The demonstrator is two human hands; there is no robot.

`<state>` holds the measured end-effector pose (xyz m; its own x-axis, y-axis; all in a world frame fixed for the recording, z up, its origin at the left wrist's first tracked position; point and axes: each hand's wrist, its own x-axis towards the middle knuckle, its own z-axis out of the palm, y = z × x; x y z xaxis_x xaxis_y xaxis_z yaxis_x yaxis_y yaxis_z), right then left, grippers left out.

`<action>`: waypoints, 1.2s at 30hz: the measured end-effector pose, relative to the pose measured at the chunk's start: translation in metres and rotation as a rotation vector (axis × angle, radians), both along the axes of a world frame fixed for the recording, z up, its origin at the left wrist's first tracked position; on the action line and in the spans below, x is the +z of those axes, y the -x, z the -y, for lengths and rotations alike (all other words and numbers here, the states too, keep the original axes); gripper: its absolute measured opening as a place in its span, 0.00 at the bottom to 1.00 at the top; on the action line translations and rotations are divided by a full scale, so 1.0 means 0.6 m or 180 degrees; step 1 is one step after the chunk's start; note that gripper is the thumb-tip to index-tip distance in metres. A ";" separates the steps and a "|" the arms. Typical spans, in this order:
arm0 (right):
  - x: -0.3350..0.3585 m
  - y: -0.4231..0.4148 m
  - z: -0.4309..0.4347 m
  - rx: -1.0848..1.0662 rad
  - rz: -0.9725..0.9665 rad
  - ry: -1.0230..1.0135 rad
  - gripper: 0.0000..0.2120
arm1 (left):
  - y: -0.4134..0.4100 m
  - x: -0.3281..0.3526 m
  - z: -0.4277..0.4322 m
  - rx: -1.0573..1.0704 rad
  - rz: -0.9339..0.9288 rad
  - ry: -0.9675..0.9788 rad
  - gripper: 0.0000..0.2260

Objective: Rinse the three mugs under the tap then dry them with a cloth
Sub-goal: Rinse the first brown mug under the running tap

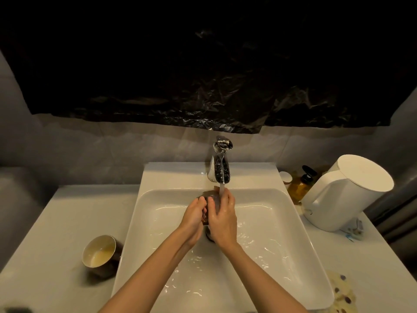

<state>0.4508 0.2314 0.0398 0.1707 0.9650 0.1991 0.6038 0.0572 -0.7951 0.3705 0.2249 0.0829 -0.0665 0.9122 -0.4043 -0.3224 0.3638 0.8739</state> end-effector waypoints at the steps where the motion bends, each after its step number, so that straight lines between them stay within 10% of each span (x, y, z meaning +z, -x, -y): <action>1: 0.000 -0.003 -0.006 -0.0082 -0.0010 0.0033 0.29 | -0.002 0.000 -0.001 -0.0038 -0.0048 0.0022 0.10; 6: 0.022 -0.012 -0.039 -0.0699 -0.0847 0.0902 0.23 | -0.016 0.006 0.005 0.0014 -0.0138 -0.0007 0.14; 12: -0.001 -0.010 -0.008 -0.0107 0.0000 0.0119 0.24 | -0.010 0.007 -0.004 -0.0057 -0.0148 -0.0087 0.14; 18: 0.029 -0.020 -0.033 -0.0601 -0.1224 0.0775 0.20 | -0.017 0.008 -0.008 0.0208 -0.0295 0.0062 0.14; 24: 0.009 -0.006 -0.013 -0.0091 -0.0088 -0.0013 0.22 | -0.002 -0.006 -0.015 0.0617 -0.0205 0.0459 0.14; 30: 0.038 -0.022 -0.052 -0.0353 -0.1583 0.1165 0.25 | 0.010 -0.014 -0.022 0.0690 0.0016 0.0654 0.15; 36: 0.029 0.005 -0.004 -0.0283 -0.0649 0.0432 0.22 | 0.018 -0.017 -0.031 0.0611 -0.0006 0.0604 0.16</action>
<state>0.4477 0.2340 0.0575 0.2794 0.9599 0.0215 0.4281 -0.1044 -0.8977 0.3597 0.2438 0.0727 -0.2319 0.7907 -0.5666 -0.3998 0.4535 0.7965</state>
